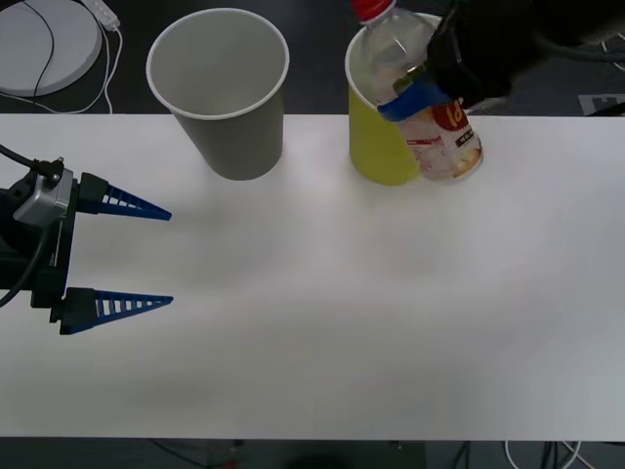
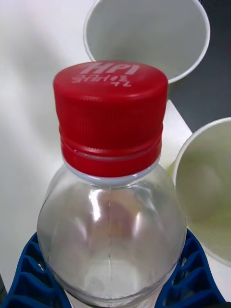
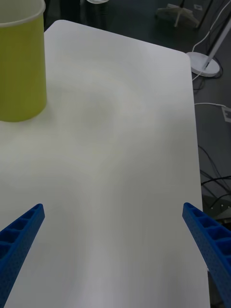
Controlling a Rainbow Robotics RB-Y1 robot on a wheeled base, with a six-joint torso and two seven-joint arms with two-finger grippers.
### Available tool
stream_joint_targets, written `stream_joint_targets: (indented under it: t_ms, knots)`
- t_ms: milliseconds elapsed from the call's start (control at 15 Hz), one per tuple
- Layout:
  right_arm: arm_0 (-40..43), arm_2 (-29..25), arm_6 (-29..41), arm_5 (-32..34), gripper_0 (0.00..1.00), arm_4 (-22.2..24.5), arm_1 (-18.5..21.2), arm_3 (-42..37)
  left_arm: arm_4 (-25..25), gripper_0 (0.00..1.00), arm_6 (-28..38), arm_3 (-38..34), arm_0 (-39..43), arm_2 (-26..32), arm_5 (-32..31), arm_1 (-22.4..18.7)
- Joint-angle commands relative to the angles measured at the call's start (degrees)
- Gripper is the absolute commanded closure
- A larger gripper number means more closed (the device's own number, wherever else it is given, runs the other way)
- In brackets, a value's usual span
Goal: Put the can into the green bin and the plastic bottle into the gray bin
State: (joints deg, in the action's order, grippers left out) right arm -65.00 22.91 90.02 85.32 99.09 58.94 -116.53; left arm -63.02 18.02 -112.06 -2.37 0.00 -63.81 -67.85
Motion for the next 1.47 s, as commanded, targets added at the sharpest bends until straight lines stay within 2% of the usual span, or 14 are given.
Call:
stream_joint_targets:
  t_ms: [67, 267, 600, 867, 1067, 1333, 1467]
  knots:
    - [-7.69, 3.28, -0.02, 4.68, 1.00, 3.91, -6.21, 6.31, 0.00, 0.00, 0.00, 0.00, 0.00, 0.00, 0.00, 0.00]
    - [-12.87, 3.72, -0.02, 4.68, 1.00, 7.61, -13.50, 14.49, 0.00, 0.00, 0.00, 0.00, 0.00, 0.00, 0.00, 0.00]
    - [-20.17, 8.21, -0.02, 4.68, 1.00, 13.93, -22.11, 28.46, 0.00, 0.00, 0.00, 0.00, 0.00, 0.00, 0.00, 0.00]
    - [-24.12, 8.21, -0.02, 4.68, 1.00, 22.72, -30.02, 39.36, 0.00, 0.00, 0.00, 0.00, 0.00, 0.00, 0.00, 0.00]
    - [-27.29, 8.12, -0.02, 4.68, 1.00, 27.38, -35.21, 48.76, 0.00, 0.00, 0.00, 0.00, 0.00, 0.00, 0.00, 0.00]
    - [-30.98, 7.68, 0.07, -0.51, 1.00, 31.60, -41.19, 59.84, 0.00, 0.00, 0.00, 0.00, 0.00, 0.00, 0.00, 0.00]
    - [-32.30, 7.24, 0.07, -4.29, 1.00, 32.30, -43.30, 63.97, 0.00, 0.00, 0.00, 0.00, 0.00, 0.00, 0.00, 0.00]
